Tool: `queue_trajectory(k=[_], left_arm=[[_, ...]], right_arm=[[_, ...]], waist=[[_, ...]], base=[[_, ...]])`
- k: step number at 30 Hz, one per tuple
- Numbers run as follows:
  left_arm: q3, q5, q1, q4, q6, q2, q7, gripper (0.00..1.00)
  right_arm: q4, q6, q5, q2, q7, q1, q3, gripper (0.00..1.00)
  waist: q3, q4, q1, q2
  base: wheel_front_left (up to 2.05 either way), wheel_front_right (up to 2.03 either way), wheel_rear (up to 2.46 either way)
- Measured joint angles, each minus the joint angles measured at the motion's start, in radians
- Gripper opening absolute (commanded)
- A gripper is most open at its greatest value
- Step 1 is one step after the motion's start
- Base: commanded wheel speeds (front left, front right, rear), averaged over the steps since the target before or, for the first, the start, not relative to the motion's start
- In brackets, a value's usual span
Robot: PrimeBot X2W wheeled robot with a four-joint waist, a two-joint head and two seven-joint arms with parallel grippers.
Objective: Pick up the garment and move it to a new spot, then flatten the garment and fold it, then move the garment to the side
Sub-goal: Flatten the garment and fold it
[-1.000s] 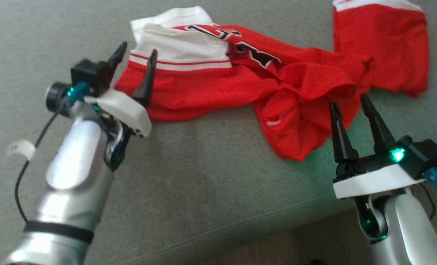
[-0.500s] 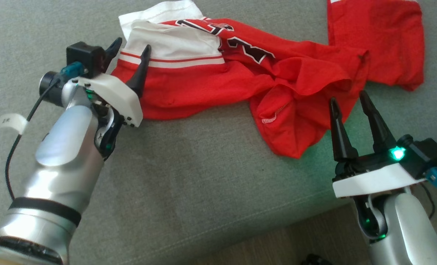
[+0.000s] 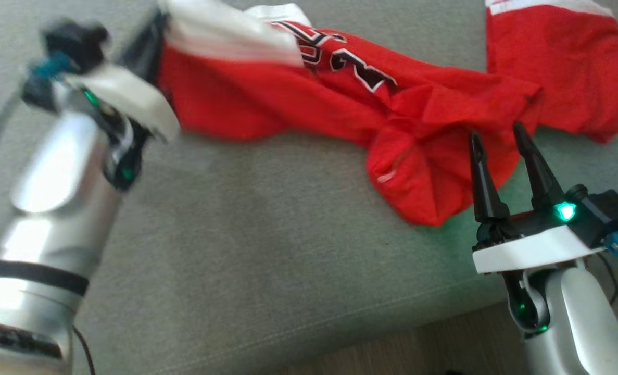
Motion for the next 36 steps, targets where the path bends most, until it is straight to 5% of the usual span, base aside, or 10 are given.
queue_trajectory(k=[8,17,29,30,31,36], left_arm=[[0.148,0.127,0.038,-0.301,0.003,0.055,-0.008,0.00],[0.132,0.202,0.401,-0.534,0.001,0.154,-0.008,0.00],[0.051,0.327,0.681,-0.559,-0.006,0.209,-0.008,0.00],[0.036,0.347,0.688,-0.550,-0.006,0.208,-0.008,0.39],[0.030,0.360,0.695,-0.544,-0.005,0.202,-0.008,1.00],[0.080,0.356,0.698,-0.530,0.030,0.143,-0.008,1.00]], right_arm=[[0.030,0.000,-0.017,0.000,0.000,-0.045,-0.018,1.00],[0.093,0.000,-0.025,-0.001,0.000,-0.042,-0.039,1.00],[0.134,0.000,-0.045,-0.001,0.002,-0.040,-0.041,1.00],[0.136,0.000,-0.048,-0.001,0.003,-0.040,-0.041,1.00],[0.139,0.000,-0.050,-0.001,0.004,-0.040,-0.041,1.00],[0.140,0.000,-0.059,-0.001,0.015,-0.039,-0.041,1.00]], waist=[[-0.042,0.066,-0.0001,0.0000],[-0.094,0.162,-0.0001,0.0000],[-0.155,0.263,-0.0002,0.0000],[-0.160,0.268,-0.0002,0.0000],[-0.164,0.272,-0.0002,0.0000],[-0.182,0.285,-0.0001,0.0000]], base=[[0.00,0.00,0.00],[0.00,0.00,0.00],[0.00,0.00,0.00],[0.00,0.00,0.00],[0.00,0.00,0.00],[0.00,0.00,0.00]])
